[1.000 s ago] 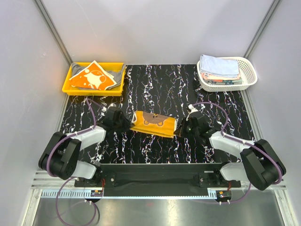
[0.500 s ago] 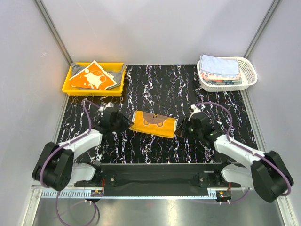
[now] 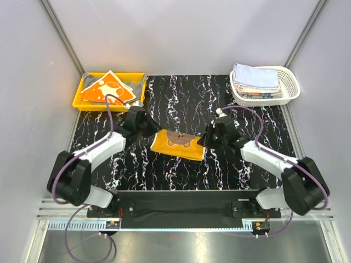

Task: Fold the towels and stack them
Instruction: Fold the towel

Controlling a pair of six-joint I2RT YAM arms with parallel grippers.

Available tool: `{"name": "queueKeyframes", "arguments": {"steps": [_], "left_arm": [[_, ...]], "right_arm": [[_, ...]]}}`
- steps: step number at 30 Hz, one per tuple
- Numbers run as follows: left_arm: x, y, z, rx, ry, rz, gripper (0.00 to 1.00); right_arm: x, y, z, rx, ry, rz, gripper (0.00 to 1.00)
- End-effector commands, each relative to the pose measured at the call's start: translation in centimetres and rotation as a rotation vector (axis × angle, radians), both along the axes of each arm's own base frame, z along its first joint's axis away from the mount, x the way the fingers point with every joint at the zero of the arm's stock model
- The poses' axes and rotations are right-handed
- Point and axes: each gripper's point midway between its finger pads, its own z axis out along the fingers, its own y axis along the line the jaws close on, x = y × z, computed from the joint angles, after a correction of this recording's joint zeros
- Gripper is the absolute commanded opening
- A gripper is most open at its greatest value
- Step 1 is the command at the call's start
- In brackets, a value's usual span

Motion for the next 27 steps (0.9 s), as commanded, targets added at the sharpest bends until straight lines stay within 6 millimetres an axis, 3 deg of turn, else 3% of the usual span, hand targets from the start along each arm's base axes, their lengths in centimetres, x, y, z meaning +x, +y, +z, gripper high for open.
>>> {"name": "queueKeyframes", "arguments": {"steps": [1,4,7,10,13,16,18,20,22,23,24,25,27], "left_arm": [[1.1,-0.3,-1.8,0.071,0.023,-0.035,0.22],[0.9,1.0,-5.0,0.143,0.084,-0.005,0.20],[0.2,1.8,-8.2,0.169,0.155,0.004,0.17],[-0.4,2.3,-10.2,0.183,0.202,0.015,0.15],[-0.6,2.6,-11.2,0.183,0.220,0.026,0.14],[-0.7,2.7,-11.3,0.188,0.219,0.026,0.14],[-0.5,2.6,-10.5,0.188,0.203,0.017,0.14],[-0.4,2.7,-9.8,0.203,0.194,0.000,0.15],[0.3,2.3,-7.9,0.203,0.157,-0.015,0.18],[0.0,2.2,-7.5,0.220,0.158,-0.037,0.20],[0.7,2.3,-5.9,0.233,0.112,-0.026,0.22],[0.7,2.2,-5.3,0.247,0.100,-0.038,0.26],[0.4,1.8,-4.0,0.260,0.081,-0.058,0.26]], "right_arm": [[1.0,1.6,-0.3,0.050,0.008,-0.002,0.29],[0.2,2.3,-2.4,0.091,0.045,0.008,0.29],[-1.9,2.3,-5.7,0.082,0.114,0.017,0.29],[-2.9,2.7,-7.1,0.081,0.142,0.033,0.29],[-4.0,2.5,-8.4,0.066,0.170,0.041,0.29],[-4.4,2.1,-8.5,0.054,0.165,0.040,0.30],[-4.4,1.8,-7.5,0.044,0.150,0.037,0.32],[-3.6,2.0,-5.1,0.061,0.095,0.031,0.34],[-3.4,1.4,-4.1,0.027,0.089,0.014,0.35],[-2.7,1.6,-2.1,0.032,0.056,0.011,0.36],[-2.8,1.2,-1.8,0.005,0.056,0.015,0.36],[-1.9,1.4,-0.2,0.009,0.021,0.002,0.37],[-1.3,1.3,1.1,0.006,-0.003,-0.008,0.39]]}}
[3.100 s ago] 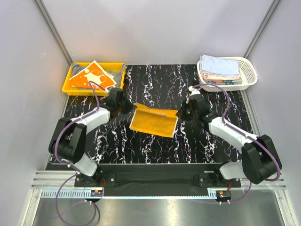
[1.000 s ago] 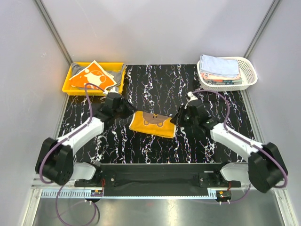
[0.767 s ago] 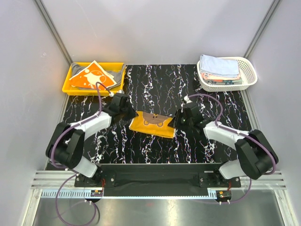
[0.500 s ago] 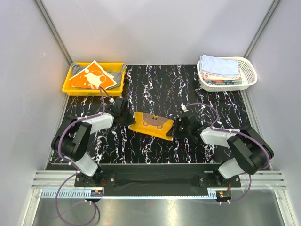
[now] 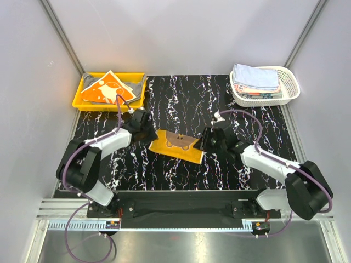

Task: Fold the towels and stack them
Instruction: Fold the towel, then neatly place the folded towel into the bin

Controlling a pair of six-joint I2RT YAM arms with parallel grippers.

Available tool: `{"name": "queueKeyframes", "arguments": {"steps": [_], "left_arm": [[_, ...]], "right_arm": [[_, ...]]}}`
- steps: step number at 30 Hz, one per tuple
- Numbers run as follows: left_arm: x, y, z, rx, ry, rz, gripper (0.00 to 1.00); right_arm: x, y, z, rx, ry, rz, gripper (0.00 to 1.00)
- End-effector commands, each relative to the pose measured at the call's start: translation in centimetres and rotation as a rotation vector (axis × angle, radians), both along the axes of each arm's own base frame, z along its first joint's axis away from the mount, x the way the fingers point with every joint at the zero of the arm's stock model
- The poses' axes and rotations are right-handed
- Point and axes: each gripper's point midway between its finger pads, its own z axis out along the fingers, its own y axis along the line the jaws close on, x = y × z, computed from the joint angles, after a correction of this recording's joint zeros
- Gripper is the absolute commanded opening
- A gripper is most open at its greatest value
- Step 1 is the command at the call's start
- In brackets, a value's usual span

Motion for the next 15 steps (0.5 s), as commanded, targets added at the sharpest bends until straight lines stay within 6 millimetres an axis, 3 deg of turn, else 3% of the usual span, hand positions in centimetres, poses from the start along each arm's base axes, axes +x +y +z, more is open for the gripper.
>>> {"name": "queueKeyframes", "arguments": {"steps": [1,4,8,10,12,15], "left_arm": [[1.5,-0.7,5.5,0.034,-0.142,-0.054,0.27],[0.6,-2.8,6.6,-0.001,-0.153,-0.124,0.27],[-1.7,-7.8,7.0,-0.125,-0.166,-0.264,0.20],[-2.4,-9.2,6.6,-0.172,-0.163,-0.295,0.19],[-2.9,-10.2,4.8,-0.182,-0.131,-0.319,0.16],[-3.8,-10.0,1.1,-0.131,-0.049,-0.309,0.13]], "right_arm": [[1.9,0.2,4.2,-0.020,-0.097,-0.020,0.39],[3.3,1.0,4.4,-0.025,-0.097,-0.022,0.37],[4.7,1.4,1.5,-0.044,-0.055,-0.038,0.36],[5.0,1.3,0.5,-0.048,-0.034,-0.044,0.35],[5.5,0.9,-0.9,-0.061,-0.015,-0.056,0.35],[6.0,-0.9,-2.9,-0.079,0.034,-0.091,0.34]]}}
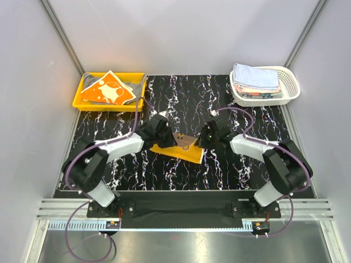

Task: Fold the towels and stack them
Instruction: Neatly place the folded towel into the bin

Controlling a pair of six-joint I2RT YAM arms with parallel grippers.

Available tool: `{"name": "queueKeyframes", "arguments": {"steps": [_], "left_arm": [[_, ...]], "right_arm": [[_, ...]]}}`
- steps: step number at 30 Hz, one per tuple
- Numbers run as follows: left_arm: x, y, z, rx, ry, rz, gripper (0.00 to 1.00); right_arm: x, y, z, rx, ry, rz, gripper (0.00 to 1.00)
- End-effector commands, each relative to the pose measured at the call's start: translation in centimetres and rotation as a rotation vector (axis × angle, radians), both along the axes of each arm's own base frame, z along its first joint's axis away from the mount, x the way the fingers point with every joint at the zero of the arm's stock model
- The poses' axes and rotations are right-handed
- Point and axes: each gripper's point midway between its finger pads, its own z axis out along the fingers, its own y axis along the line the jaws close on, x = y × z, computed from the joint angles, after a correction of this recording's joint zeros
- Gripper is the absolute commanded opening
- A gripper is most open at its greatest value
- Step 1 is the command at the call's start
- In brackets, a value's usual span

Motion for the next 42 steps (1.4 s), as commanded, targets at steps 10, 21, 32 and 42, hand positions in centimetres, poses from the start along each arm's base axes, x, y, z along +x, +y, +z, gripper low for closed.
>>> {"name": "queueKeyframes", "arguments": {"steps": [10,21,32,42], "left_arm": [[-2.7,0.2,-6.6,0.065,0.142,0.069,0.03],[-1.3,-2.4,-0.6,0.033,0.037,0.043,0.11],[-0.1,-4.4,-0.3,0.003,0.033,0.008,0.11],[-0.2,-5.7,-2.7,-0.010,0.082,-0.038,0.11]], "right_arm": [[5.2,-4.5,-2.9,-0.034,0.010,-0.082,0.34],[4.1,-6.2,2.7,-0.039,-0.065,-0.082,0.44],[1.6,-5.3,-0.5,-0.013,-0.009,0.021,0.61],[0.6,-1.9,-2.7,-0.067,0.028,0.100,0.60]]}}
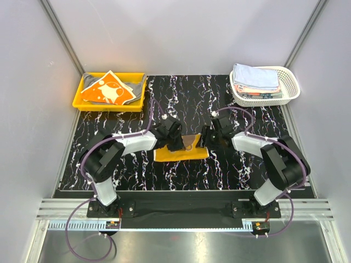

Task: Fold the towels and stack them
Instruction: Neatly place the folded towel into the bin

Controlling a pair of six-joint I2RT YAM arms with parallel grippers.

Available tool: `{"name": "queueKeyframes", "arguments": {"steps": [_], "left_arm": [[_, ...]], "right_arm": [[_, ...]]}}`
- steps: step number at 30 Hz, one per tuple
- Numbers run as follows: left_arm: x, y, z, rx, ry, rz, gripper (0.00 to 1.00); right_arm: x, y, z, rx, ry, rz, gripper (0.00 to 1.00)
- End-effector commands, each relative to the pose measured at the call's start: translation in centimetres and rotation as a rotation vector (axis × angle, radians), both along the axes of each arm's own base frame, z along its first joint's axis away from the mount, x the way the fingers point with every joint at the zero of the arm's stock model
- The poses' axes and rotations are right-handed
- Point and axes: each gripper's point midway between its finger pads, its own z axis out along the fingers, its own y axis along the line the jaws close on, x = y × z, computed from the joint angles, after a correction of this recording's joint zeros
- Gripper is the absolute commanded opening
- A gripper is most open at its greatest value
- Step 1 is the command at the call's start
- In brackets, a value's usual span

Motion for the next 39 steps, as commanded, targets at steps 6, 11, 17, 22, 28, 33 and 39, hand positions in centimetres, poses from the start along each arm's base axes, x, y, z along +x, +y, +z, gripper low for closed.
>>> {"name": "queueKeyframes", "arguments": {"steps": [6,11,17,22,28,33,39], "left_arm": [[0.6,-1.5,0.9,-0.061,-0.032,-0.035,0.11],[1.0,-1.9,4.4,-0.096,-0.081,-0.045,0.10],[2.2,-0.1,14.1,-0.128,-0.223,-0.035,0.13],[0.9,2.7,17.4,-0.140,-0.272,-0.040,0.15],[-1.8,5.8,17.4,-0.085,-0.285,-0.084,0.17],[-2.7,8.1,17.2,-0.014,-0.301,-0.123,0.18],[-2.8,9.8,17.8,0.011,-0.331,-0.134,0.19]], "right_arm": [[0.0,1.3,-1.5,-0.074,0.009,-0.006,0.40],[0.9,-0.1,0.1,-0.177,-0.013,-0.026,0.03],[5.6,-2.5,4.1,-0.410,-0.158,-0.002,0.00],[13.6,-6.3,7.2,-0.620,-0.259,-0.004,0.00],[23.2,-13.0,11.1,-0.689,-0.318,-0.072,0.00],[29.6,-17.2,14.6,-0.801,-0.411,-0.111,0.00],[33.6,-20.6,15.7,-0.887,-0.490,-0.110,0.00]]}}
